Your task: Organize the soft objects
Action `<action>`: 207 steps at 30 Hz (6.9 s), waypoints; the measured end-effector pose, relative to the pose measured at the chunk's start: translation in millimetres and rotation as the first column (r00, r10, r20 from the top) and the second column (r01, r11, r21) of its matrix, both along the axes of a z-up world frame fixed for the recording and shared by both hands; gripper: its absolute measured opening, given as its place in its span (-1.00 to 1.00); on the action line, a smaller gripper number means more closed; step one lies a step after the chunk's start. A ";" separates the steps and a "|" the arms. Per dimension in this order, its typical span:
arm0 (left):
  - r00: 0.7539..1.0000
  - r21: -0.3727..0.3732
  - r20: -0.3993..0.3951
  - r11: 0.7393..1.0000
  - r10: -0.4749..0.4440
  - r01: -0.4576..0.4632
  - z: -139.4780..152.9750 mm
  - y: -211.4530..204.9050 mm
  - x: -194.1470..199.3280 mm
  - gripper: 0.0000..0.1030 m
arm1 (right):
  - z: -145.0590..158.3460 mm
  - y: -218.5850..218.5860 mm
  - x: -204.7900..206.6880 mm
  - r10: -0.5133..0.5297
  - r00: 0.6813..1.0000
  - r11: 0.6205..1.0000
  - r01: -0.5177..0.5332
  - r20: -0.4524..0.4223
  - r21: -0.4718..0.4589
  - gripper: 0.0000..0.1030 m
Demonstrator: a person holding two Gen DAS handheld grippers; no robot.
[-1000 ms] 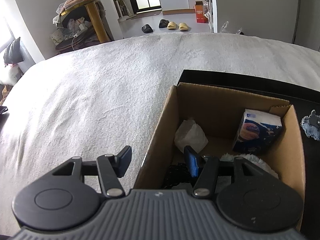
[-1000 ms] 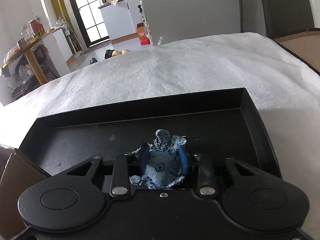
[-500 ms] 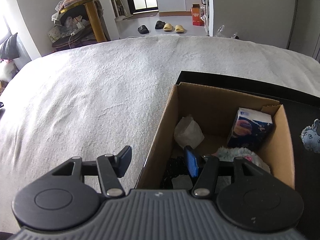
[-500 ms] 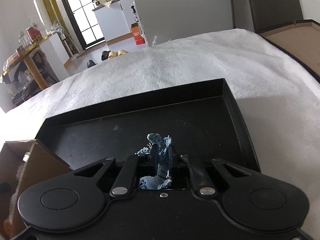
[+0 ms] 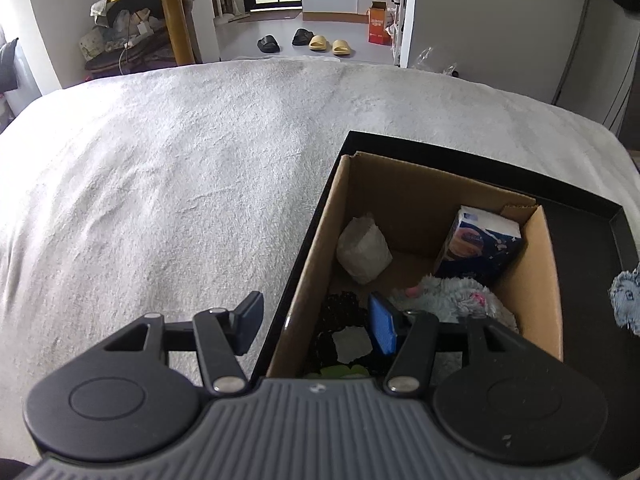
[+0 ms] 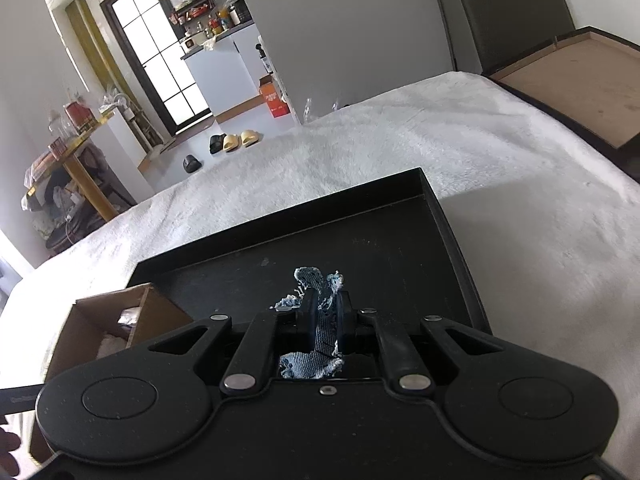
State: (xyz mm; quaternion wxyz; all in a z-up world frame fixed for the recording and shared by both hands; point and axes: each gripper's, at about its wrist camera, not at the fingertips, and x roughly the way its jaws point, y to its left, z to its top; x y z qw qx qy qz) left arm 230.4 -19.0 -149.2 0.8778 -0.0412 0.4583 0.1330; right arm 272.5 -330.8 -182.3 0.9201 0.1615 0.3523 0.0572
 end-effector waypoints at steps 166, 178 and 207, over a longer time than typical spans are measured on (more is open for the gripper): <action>0.900 -0.050 0.221 0.917 -0.377 0.396 205.7 2.9 -253.0 0.99 | 203.4 41.7 -288.1 0.072 0.995 0.986 -0.062 0.063 -0.152 1.00; 0.898 -0.052 0.213 0.913 -0.385 0.404 204.2 4.0 -257.2 0.99 | 198.4 46.0 -295.0 0.080 0.996 0.984 -0.074 0.028 -0.164 1.00; 0.902 -0.053 0.188 0.913 -0.388 0.404 197.4 3.5 -254.8 0.99 | 192.8 43.7 -290.1 0.067 0.998 0.985 -0.064 0.012 -0.159 1.00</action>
